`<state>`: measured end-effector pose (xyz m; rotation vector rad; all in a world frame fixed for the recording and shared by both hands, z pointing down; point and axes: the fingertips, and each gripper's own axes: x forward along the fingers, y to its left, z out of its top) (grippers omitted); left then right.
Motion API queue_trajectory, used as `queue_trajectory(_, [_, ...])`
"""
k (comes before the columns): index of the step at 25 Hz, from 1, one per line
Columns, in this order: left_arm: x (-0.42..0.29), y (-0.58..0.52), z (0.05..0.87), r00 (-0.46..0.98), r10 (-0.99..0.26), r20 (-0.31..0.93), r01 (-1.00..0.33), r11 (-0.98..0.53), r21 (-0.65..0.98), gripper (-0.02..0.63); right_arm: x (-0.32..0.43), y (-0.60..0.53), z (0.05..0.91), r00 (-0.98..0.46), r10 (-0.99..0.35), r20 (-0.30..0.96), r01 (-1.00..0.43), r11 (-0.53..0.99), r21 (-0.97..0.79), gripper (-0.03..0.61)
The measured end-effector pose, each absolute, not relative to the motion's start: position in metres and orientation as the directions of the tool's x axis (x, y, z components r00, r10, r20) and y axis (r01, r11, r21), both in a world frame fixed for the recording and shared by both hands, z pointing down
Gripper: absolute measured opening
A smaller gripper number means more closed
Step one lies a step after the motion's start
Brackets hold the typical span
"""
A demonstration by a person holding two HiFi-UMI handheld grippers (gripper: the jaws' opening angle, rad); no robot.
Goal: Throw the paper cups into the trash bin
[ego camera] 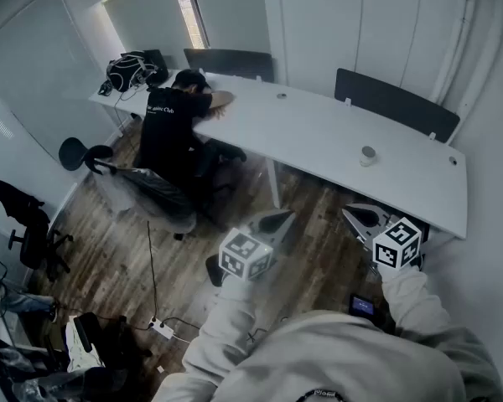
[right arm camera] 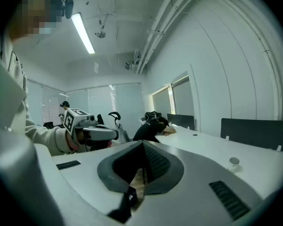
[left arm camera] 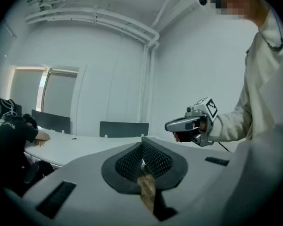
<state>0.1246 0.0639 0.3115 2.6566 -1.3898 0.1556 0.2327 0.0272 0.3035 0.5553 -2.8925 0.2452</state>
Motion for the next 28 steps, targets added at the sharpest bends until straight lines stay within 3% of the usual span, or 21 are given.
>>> queue_trajectory(6, [0.122, 0.054, 0.312, 0.53, -0.844, 0.089, -0.845, -0.515, 0.143, -0.011, 0.242, 0.024, 0.3, -0.909, -0.359, 0.212, -0.389, 0.913, -0.119, 0.018])
queue_trajectory(11, [0.135, 0.057, 0.311, 0.572, -0.816, 0.079, -0.814, -0.554, 0.173, -0.011, 0.239, 0.035, 0.297, -0.941, -0.314, 0.128, -0.335, 0.92, -0.206, 0.019])
queue_trajectory(17, [0.169, 0.04, 0.317, 0.614, -0.785, 0.084, -0.787, -0.602, 0.132, -0.011, 0.289, 0.01, 0.31, -0.888, -0.439, 0.133, -0.459, 0.853, -0.248, 0.02])
queue_trajectory(23, [0.222, 0.014, 0.319, 0.661, -0.745, 0.09, -0.747, -0.642, 0.173, -0.011, 0.336, 0.003, 0.313, -0.887, -0.44, 0.141, -0.462, 0.842, -0.277, 0.019])
queue_trajectory(28, [0.265, -0.008, 0.34, 0.712, -0.682, 0.168, -0.702, -0.684, 0.197, -0.011, 0.381, -0.019, 0.316, -0.839, -0.53, 0.127, -0.542, 0.789, -0.289, 0.018])
